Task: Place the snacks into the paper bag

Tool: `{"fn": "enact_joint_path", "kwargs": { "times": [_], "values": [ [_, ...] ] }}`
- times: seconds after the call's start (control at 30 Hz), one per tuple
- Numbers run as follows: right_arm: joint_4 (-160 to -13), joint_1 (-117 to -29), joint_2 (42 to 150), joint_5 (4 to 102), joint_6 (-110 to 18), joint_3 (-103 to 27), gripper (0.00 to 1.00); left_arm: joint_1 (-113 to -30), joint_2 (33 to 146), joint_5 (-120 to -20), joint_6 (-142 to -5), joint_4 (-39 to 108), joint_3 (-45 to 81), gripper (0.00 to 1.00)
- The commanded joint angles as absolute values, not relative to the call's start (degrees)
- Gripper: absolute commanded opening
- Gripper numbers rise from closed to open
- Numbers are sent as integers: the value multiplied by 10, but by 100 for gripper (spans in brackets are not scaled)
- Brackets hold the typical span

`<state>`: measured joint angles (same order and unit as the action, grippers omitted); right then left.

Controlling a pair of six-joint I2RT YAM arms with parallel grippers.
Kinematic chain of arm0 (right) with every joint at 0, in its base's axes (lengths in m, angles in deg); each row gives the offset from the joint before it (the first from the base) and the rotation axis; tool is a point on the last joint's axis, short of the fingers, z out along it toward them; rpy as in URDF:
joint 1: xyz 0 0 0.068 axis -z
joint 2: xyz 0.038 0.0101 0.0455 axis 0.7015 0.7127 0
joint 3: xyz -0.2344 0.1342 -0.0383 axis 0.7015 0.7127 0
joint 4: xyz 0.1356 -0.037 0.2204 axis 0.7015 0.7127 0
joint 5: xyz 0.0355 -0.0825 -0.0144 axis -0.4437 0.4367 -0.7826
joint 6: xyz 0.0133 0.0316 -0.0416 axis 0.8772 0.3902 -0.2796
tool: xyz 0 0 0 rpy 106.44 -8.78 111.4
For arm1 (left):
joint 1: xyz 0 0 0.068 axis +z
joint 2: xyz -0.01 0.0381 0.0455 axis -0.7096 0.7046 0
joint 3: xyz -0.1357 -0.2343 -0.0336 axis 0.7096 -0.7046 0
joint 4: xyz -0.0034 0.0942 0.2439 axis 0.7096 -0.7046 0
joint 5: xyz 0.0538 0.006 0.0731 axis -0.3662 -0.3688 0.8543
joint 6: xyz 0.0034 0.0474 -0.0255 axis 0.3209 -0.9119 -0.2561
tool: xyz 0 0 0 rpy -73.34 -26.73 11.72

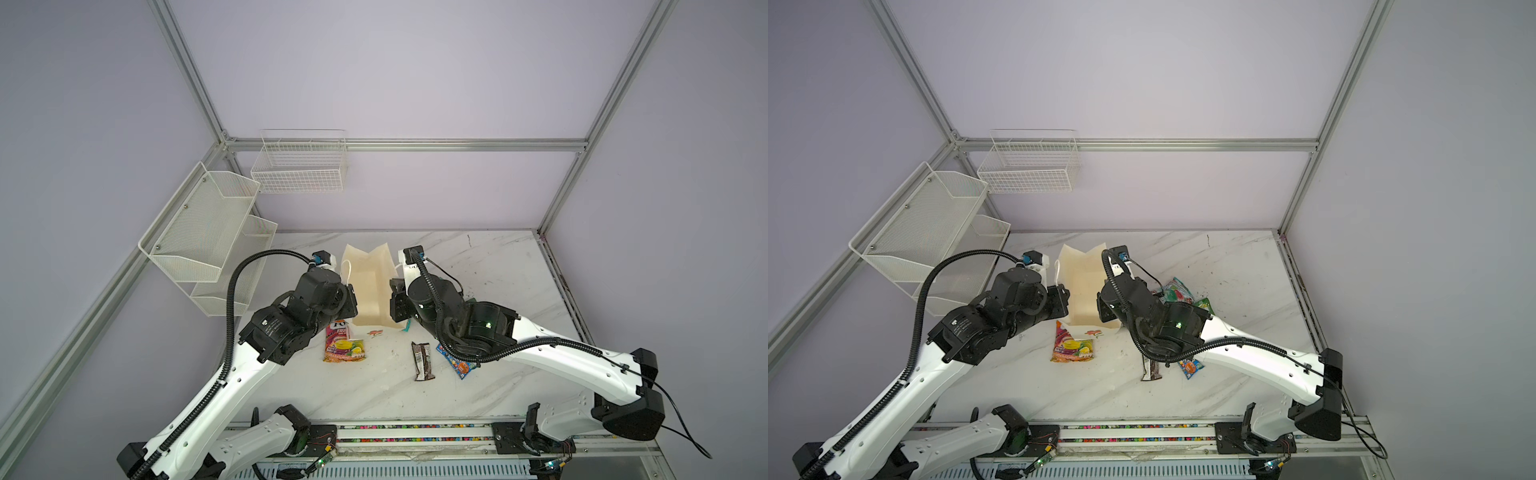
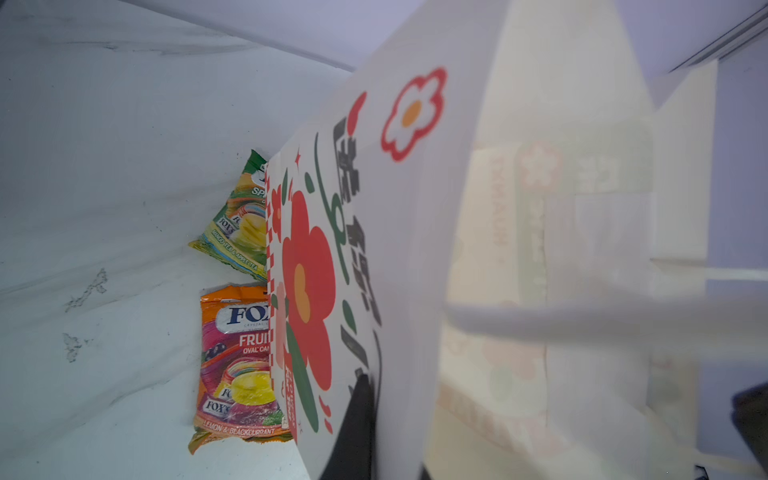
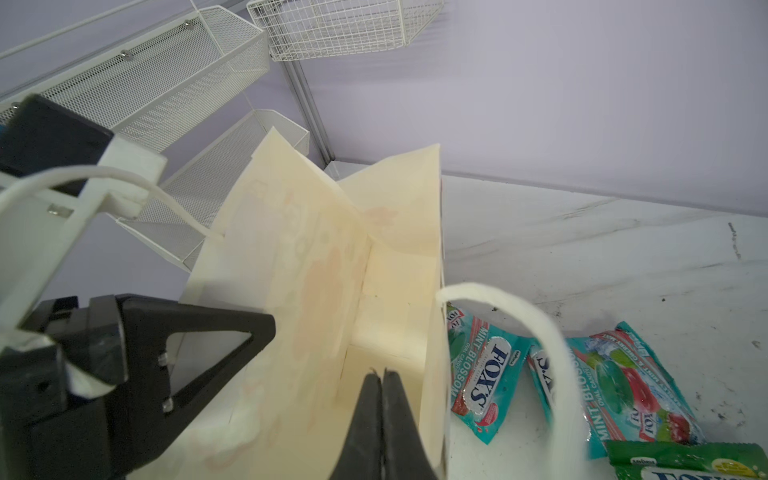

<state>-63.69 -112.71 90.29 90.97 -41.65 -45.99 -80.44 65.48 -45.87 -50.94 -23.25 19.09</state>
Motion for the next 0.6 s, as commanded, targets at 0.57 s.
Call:
{"fn": "enact_joint_path", "kwargs": {
  "times": [0.57],
  "values": [
    [-713,-1130,889,802,-428,-432,0,-801,655,-441,-524,-264,207,17]
  ]
}}
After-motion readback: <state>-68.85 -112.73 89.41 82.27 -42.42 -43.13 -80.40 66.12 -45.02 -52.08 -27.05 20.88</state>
